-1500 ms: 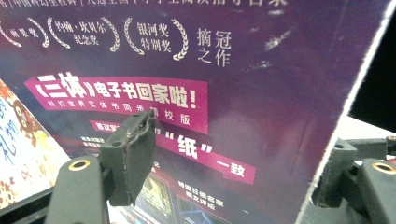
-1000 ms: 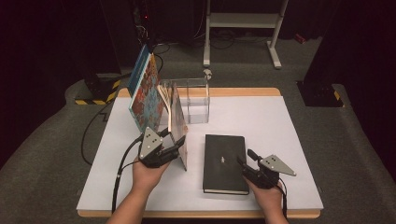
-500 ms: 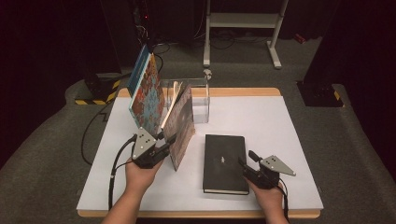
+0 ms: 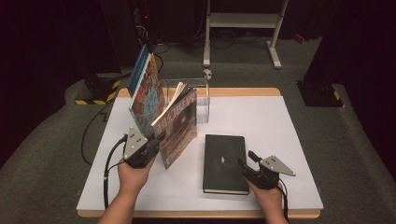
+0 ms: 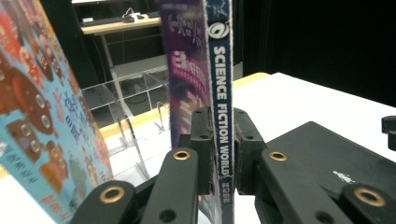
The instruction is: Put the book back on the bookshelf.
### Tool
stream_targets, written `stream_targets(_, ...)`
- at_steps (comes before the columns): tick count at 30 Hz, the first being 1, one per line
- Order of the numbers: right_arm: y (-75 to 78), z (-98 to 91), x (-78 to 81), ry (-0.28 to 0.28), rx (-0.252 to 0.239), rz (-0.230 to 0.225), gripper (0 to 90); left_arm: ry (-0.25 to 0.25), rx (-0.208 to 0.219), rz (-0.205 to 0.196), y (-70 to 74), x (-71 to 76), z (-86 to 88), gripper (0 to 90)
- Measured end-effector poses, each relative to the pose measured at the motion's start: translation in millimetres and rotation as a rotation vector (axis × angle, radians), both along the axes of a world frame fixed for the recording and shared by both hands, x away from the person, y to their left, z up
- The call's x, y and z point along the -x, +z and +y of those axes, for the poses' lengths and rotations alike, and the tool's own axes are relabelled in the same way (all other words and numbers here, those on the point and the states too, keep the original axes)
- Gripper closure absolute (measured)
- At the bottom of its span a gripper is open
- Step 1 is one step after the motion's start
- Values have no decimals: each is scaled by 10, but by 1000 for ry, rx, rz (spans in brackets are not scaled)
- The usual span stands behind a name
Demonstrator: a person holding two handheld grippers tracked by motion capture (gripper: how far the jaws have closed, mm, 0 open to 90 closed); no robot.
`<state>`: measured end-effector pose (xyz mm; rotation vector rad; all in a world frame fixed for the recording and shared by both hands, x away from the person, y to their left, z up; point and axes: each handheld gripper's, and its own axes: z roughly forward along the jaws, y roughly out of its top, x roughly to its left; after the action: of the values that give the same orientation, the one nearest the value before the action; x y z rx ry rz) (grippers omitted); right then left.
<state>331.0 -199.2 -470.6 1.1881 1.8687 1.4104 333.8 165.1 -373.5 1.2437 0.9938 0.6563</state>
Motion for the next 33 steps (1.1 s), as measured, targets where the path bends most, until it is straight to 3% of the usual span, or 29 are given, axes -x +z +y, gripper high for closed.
stream_targets(7,-3,-1,0,0,-2,1,504,0,27,6,-13,-1,91,833)
stream_targets(11,-5,2,0,1,-3,2,504,-10,23,4,-14,-3,107,823)
stream_targets(19,-10,14,4,8,1,3,504,-33,32,8,38,-59,111,672)
stream_targets(27,-13,11,3,8,2,4,502,-45,4,-15,130,-158,22,636)
stream_targets(33,-11,9,5,8,0,4,502,-36,-12,5,185,-264,-57,591)
